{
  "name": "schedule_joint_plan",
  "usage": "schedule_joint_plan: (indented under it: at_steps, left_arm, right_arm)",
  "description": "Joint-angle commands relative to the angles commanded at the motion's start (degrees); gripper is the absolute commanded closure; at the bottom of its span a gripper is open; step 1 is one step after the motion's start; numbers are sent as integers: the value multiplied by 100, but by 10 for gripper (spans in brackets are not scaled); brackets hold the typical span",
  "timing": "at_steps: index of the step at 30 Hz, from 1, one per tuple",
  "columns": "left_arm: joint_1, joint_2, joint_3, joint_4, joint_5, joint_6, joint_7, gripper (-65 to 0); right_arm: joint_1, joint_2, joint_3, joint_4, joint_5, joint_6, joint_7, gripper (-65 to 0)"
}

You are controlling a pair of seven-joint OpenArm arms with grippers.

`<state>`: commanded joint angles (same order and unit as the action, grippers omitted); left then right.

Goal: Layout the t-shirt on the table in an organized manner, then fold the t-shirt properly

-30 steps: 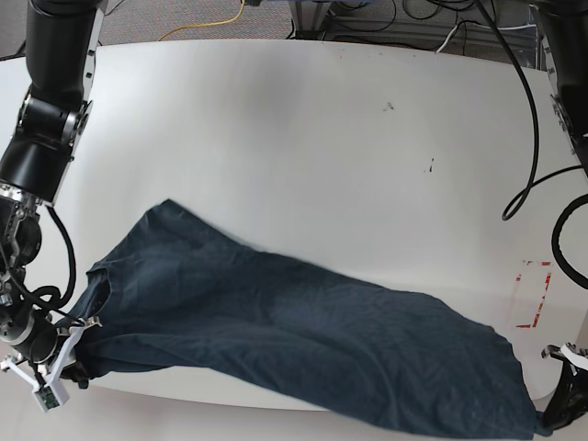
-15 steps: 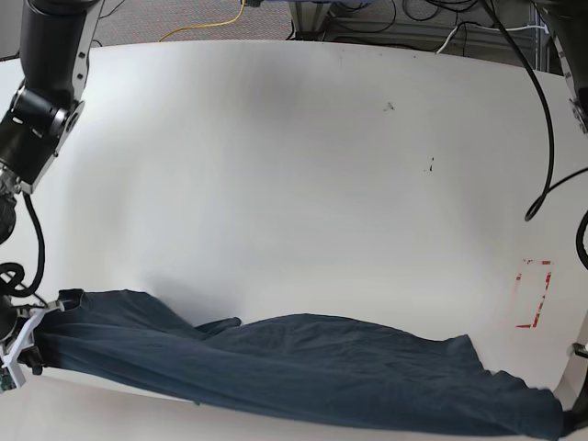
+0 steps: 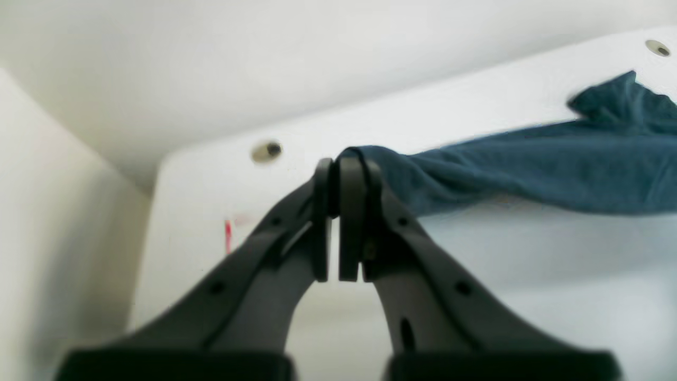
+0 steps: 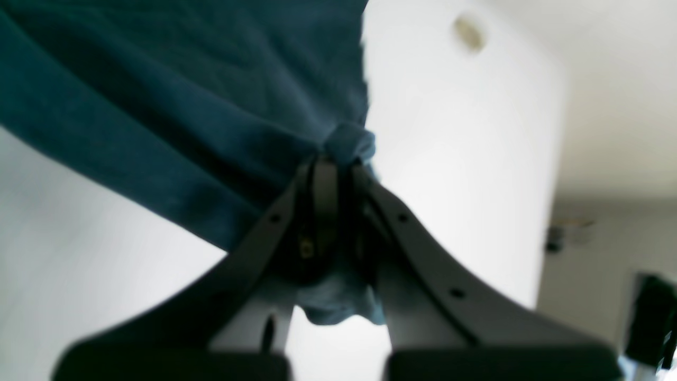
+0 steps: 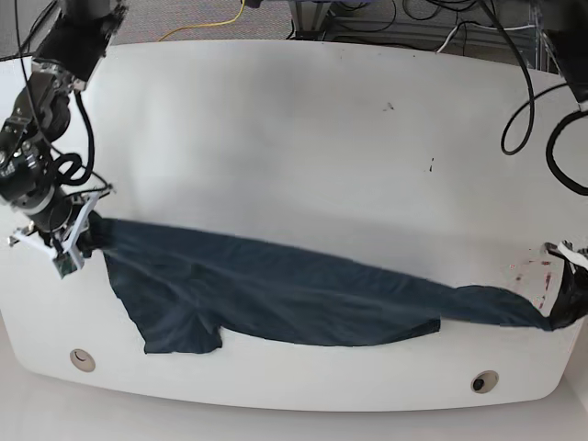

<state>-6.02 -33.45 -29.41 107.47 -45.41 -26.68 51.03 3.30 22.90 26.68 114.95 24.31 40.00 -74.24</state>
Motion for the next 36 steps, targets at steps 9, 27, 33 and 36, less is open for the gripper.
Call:
schedule_joint_plan:
  at_steps: [9, 27, 33, 36]
  left_arm:
    - [1081, 35, -466, 176, 0, -563, 0, 0]
    - [2084, 70, -545, 149, 9, -1134, 0, 0]
    - [1486, 70, -519, 185, 9, -1116, 18, 0]
    - [853, 53, -510, 176, 26, -1116, 229, 0]
  right_arm:
    - [-897, -527, 308, 35, 0, 0, 0, -5]
    - [-1793, -897, 343, 26, -35, 0, 651, -3]
    - [-1231, -888, 668, 26, -18, 0, 651, -5]
    - [-800, -659, 677, 26, -9, 0, 633, -5]
